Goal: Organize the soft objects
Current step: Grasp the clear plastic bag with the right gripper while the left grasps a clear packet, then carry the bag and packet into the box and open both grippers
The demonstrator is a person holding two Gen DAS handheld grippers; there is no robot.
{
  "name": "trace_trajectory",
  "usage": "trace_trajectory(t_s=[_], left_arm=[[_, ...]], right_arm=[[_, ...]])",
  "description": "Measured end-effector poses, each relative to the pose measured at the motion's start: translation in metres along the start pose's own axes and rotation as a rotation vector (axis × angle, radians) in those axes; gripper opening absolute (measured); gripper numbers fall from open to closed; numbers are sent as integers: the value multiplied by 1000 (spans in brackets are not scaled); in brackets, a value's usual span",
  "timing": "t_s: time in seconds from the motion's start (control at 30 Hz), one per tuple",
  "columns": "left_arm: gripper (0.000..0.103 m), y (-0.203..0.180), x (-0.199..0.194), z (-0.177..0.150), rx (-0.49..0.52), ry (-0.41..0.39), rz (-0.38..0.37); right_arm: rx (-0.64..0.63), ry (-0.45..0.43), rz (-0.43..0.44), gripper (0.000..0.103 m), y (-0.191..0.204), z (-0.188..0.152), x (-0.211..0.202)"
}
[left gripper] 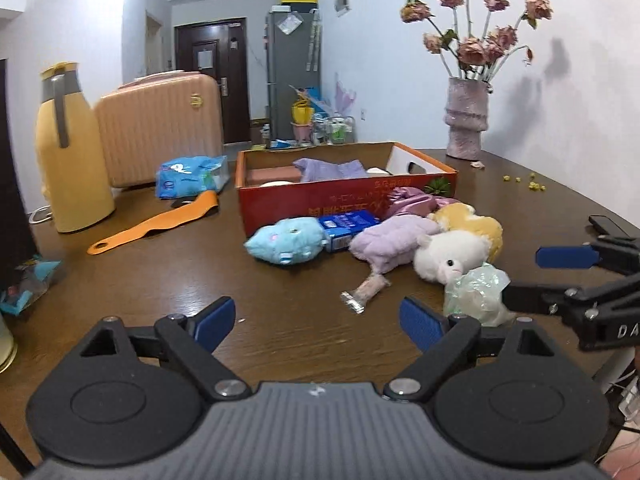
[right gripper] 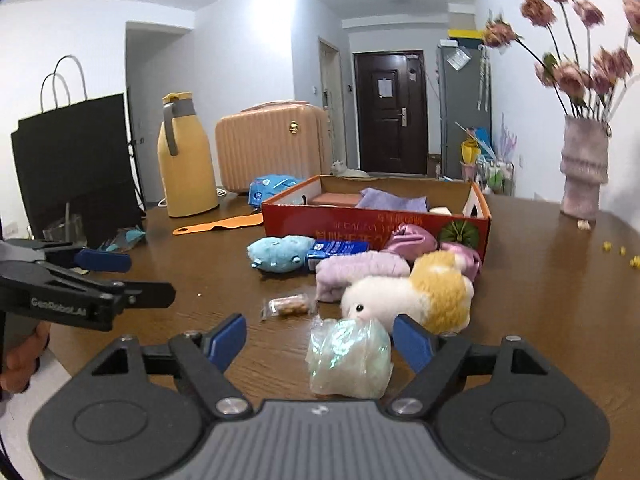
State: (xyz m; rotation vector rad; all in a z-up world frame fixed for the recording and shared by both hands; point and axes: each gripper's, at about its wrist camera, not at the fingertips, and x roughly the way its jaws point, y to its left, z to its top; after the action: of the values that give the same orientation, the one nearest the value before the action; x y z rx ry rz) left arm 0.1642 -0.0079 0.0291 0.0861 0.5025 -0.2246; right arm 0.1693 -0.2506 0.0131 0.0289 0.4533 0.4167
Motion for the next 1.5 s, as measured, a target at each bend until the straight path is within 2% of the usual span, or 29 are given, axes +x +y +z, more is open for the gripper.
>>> trace_trajectory(t_s=[0.07,0.13,0.17,0.33,0.43,0.47,0.53,0.63,0.77,0.93,1.07,1.23,1.37,1.5], left_arm=[[87,-5,14,3,16,11,-27],[72,-10,34,5,43,35,-39],[69,-14,43,8,60,43,-39],[64,-28,95,18,124,76,-88],[59,-33,124,18,141,129,-99],[54,-35,130,17,149,148,-82],[36,-37,135,15,142,154,-81],[24,-33,137,13,105,165,-108],[19,-30,125,11,73,177,-106],[16,-27,93,6,34,157,-127],[16,-21,65,7,14,114,-130],[16,-13,48,15,-21,67,-135],[16,-3,49,26,-57,51,-128],[16,18,60,61,-81,-11,-123]], right_arm=[[9,-4,-14,78,-2,-4,2],[27,-8,-43,73,-4,-9,7],[37,1,-56,68,-5,-10,12],[87,46,-51,52,-18,-19,33],[95,61,-37,47,-22,-21,41],[97,61,-32,46,-22,-21,43],[102,63,-21,45,-24,-20,46],[117,63,-8,43,-27,-20,52],[107,76,4,39,-25,-20,55],[88,90,22,34,-15,-22,48],[78,92,68,30,-2,-25,39],[71,79,118,27,13,-22,32],[109,48,113,25,9,-14,29],[145,-17,140,25,-9,18,28]])
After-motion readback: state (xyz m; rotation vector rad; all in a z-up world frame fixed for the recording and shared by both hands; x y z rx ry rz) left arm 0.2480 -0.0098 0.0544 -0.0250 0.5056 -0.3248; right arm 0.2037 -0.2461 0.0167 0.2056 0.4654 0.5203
